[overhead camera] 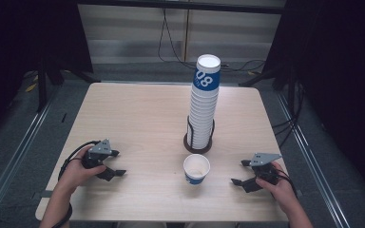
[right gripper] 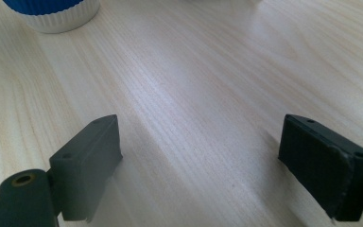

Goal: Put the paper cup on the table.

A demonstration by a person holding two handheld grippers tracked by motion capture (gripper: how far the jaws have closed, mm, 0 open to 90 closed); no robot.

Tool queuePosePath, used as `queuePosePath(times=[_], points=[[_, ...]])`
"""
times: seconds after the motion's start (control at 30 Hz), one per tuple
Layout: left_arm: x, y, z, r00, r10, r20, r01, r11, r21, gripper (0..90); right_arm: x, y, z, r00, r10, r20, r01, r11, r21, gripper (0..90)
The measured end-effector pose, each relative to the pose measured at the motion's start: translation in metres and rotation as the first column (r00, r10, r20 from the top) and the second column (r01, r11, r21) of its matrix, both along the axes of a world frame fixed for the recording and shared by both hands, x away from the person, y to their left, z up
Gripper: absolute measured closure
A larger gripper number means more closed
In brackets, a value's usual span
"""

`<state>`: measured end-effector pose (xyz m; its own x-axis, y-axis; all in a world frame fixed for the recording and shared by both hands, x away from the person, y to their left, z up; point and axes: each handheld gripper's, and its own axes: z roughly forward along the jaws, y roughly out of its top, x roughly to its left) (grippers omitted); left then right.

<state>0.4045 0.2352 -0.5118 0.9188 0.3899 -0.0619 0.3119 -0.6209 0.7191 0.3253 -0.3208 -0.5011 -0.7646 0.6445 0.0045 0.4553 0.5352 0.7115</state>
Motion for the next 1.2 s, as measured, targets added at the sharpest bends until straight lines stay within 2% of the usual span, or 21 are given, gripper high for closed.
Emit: queuePosePath(times=[0.2, 0.3, 0.43, 0.63, 1.2], points=[[-0.0001, 0.0009, -0.0015, 1.0, 0.004, 0.002, -0.004, 0.9999, -0.016, 14.2, 0.0, 0.0001, -0.0001, 1.0, -0.001, 0.0, 0.001, 1.0, -0.001, 12.5], [0.0008, 0.0019, -0.0043, 0.9998, 0.003, 0.019, -0.002, 0.9993, -0.037, 13.7, 0.0, 0.0004, -0.0001, 1.0, -0.004, -0.002, 0.004, 1.0, -0.001, 12.2], [0.0009, 0.0002, -0.0039, 0.9998, -0.002, 0.021, 0.002, 0.9997, -0.025, 13.2, -0.0006, 0.0024, -0.0001, 0.9997, -0.023, -0.007, 0.023, 0.9997, -0.001, 11.1], [0.0014, -0.0033, -0.0054, 0.9996, -0.015, 0.026, 0.015, 0.9997, -0.018, 5.7, 0.0002, 0.0078, -0.0005, 0.9978, -0.066, -0.006, 0.066, 0.9978, -0.007, 9.3], [0.0013, -0.0048, -0.0058, 0.9994, -0.024, 0.025, 0.024, 0.9996, -0.011, 2.8, -0.0004, 0.0083, -0.0005, 0.9971, -0.076, -0.002, 0.076, 0.9971, -0.008, 9.4]])
